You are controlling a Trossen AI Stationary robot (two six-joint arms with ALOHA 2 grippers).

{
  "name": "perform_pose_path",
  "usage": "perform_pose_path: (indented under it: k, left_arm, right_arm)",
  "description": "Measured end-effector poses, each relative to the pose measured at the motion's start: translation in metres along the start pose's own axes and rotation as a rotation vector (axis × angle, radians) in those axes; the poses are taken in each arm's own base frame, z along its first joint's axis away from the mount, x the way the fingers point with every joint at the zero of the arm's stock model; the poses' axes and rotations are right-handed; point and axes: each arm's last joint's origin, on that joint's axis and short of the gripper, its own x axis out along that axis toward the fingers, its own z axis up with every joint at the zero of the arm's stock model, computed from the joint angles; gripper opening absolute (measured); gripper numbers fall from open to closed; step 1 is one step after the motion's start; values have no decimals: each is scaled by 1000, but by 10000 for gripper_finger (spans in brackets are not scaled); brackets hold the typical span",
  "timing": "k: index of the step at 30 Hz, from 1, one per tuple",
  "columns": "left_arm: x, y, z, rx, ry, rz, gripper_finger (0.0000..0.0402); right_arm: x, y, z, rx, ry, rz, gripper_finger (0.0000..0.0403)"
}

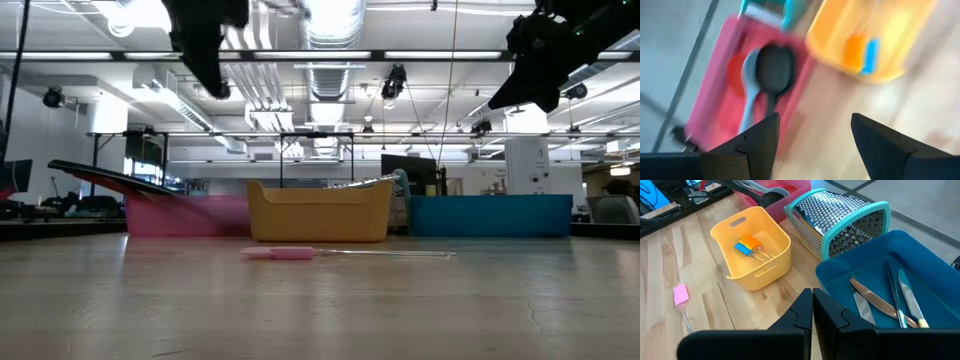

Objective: Pick & Place Kitchen Items
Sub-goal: Put the pink spatula into the yellow bin

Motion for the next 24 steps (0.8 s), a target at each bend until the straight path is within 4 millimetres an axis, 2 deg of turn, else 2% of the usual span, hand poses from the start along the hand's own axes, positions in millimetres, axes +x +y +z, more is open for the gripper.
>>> perform_pose_path:
  k: [6, 13, 20, 24]
  left_arm:
    - [-37, -32, -7, -6, -269, -144, 250]
    - [-59, -75, -10, 121, -477, -297, 250]
    - [-58, -110, -24, 211, -563, -393, 250]
    - [-43, -123, -34, 225, -558, -411, 250]
  right_arm:
    - [0, 0, 1, -11, -7, 1, 8]
    - [0, 0, 0, -11, -5, 1, 8]
    - [2, -1, -2, -9, 4, 0, 8]
    - [3, -1, -3, -8, 8, 0, 8]
